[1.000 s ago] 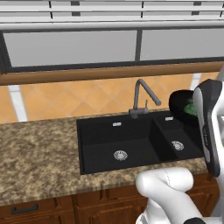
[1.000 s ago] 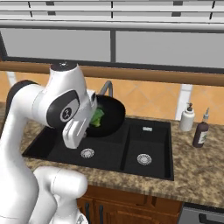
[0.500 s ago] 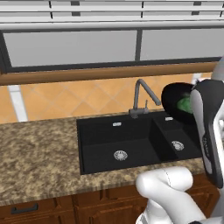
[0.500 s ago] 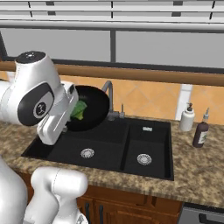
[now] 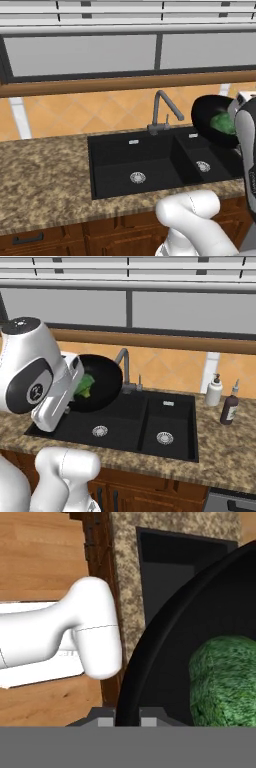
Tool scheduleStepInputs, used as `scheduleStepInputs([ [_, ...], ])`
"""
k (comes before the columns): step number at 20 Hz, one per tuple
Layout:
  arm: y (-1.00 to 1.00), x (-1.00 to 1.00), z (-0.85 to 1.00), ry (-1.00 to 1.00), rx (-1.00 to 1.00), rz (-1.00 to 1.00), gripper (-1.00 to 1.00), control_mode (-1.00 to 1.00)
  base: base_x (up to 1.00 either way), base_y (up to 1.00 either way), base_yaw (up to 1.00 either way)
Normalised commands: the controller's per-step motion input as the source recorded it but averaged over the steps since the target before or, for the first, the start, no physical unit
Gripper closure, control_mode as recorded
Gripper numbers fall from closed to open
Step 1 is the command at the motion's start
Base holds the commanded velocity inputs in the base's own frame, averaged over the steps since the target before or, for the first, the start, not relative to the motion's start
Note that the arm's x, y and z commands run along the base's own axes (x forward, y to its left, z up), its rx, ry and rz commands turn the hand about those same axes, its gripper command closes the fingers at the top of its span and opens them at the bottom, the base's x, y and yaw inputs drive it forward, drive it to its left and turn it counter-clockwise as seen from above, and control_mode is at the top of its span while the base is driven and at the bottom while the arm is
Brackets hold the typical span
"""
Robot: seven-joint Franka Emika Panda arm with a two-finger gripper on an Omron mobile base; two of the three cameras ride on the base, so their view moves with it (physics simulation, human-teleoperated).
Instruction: Pick the broccoli from the sink and place it in the bowl. Then pick the bowl and place it in the microwave. Then close the microwave door and press the start button.
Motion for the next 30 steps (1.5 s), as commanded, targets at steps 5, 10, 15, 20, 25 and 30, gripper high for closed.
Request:
scheduleStepInputs([
  [5,-0.02,-0.65,0.13,-0.09,0.04,0.0,1.0,-1.0,0.0,0.0,0.0],
  [10,0.05,-0.26,0.25,-0.16,0.01,0.0,1.0,-1.0,0.0,0.0,0.0],
  [15,0.17,0.19,0.27,0.03,0.0,0.0,1.0,-1.0,0.0,0.0,0.0],
  [20,0.05,0.49,-0.08,0.05,-0.02,0.0,1.0,-1.0,0.0,0.0,0.0],
  [25,0.02,0.16,-0.07,0.0,-0.01,0.0,1.0,1.0,0.04,0.08,0.0],
  [30,0.0,0.0,0.0,0.0,0.0,0.0,1.0,1.0,0.17,0.0,0.0],
])
